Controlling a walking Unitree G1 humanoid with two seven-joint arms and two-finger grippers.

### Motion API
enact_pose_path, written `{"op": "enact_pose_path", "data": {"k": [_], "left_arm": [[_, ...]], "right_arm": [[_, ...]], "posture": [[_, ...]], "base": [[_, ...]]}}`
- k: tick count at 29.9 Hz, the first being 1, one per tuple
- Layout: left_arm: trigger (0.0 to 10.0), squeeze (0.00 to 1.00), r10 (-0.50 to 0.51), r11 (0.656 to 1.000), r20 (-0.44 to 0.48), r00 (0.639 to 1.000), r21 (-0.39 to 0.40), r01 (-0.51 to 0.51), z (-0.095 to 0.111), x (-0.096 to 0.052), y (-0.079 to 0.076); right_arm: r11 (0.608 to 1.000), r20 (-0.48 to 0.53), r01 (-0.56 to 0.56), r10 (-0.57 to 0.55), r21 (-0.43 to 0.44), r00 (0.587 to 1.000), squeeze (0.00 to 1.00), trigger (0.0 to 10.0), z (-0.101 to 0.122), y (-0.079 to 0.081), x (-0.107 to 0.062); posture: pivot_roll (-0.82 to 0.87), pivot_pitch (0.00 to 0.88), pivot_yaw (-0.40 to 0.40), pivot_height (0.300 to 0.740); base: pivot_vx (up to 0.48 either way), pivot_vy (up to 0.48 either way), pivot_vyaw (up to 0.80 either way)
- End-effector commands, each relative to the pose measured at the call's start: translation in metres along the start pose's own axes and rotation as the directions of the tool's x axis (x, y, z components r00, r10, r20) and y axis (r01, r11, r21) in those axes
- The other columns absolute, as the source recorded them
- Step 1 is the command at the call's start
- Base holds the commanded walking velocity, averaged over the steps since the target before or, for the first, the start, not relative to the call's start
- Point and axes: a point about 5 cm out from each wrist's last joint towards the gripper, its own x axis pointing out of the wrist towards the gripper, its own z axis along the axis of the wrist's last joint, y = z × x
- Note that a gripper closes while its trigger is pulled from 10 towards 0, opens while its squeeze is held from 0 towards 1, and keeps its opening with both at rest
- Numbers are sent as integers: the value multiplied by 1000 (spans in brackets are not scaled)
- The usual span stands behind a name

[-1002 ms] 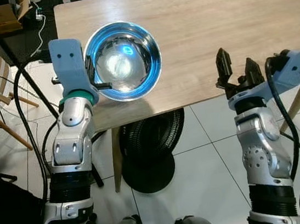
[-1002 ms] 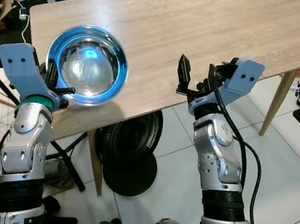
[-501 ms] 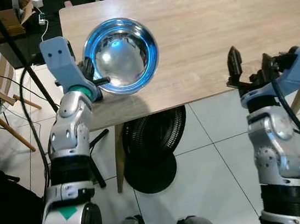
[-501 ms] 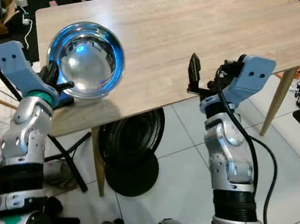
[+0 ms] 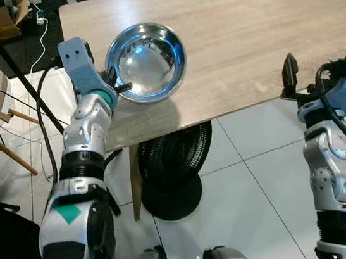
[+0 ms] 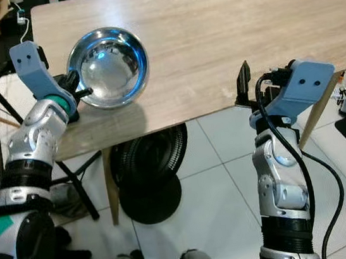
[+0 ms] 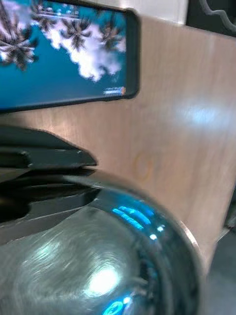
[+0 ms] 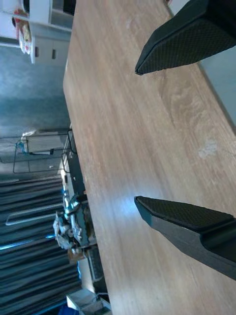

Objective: Setting the table

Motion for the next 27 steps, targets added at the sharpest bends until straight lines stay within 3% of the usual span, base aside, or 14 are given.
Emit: {"op": "enact_pose_path", "data": {"k": [1, 4, 9, 13, 14, 15, 16, 27], "left_arm": [[10000, 0, 12, 999, 8, 1000, -40, -11, 4, 3, 2], [10000, 0, 14, 996, 2, 1000, -88, -14, 6, 6, 5], [10000, 0, 91, 993, 33, 995, -78, -88, 13, 6, 16], [10000, 0, 97, 992, 31, 995, -89, -93, 14, 7, 18], [10000, 176, 89, 991, 25, 996, -104, -86, 13, 7, 19], [10000, 176, 89, 991, 25, 996, -104, -86, 13, 7, 19], [10000, 1000, 72, 991, 22, 997, -114, -69, 12, 7, 17], [10000, 1000, -8, 993, 55, 998, -114, 15, 17, 11, 5]], "right_arm": [[1000, 1, 16, -16, 18, 1000, 0, 10000, 2, -2, -6], [1000, -10, 15, -15, 28, 1000, 0, 10000, 1, -1, -12], [999, -22, 10, -9, 38, 1000, 0, 10000, -1, 2, -14], [999, -24, 6, -5, 40, 1000, 0, 10000, -1, 3, -14], [999, -25, 0, 1, 42, 1000, 0, 10000, -2, 4, -13], [999, -25, 0, 1, 42, 1000, 0, 10000, -2, 4, -13], [999, -24, -5, 6, 45, 1000, 0, 10000, -2, 5, -11], [998, -21, -11, 13, 61, 1000, 0, 10000, -1, 8, -11]], "posture": [[-49, 113, 64, 740], [-55, 125, 67, 740], [-50, 129, 57, 740], [-50, 129, 57, 740], [-49, 128, 54, 740], [-49, 128, 54, 740], [-50, 120, 50, 740], [-53, 98, 54, 740]], "base": [[0, 0, 0], [0, 0, 0], [0, 0, 0], [0, 0, 0], [0, 0, 0], [0, 0, 0], [0, 0, 0], [0, 0, 0]]}}
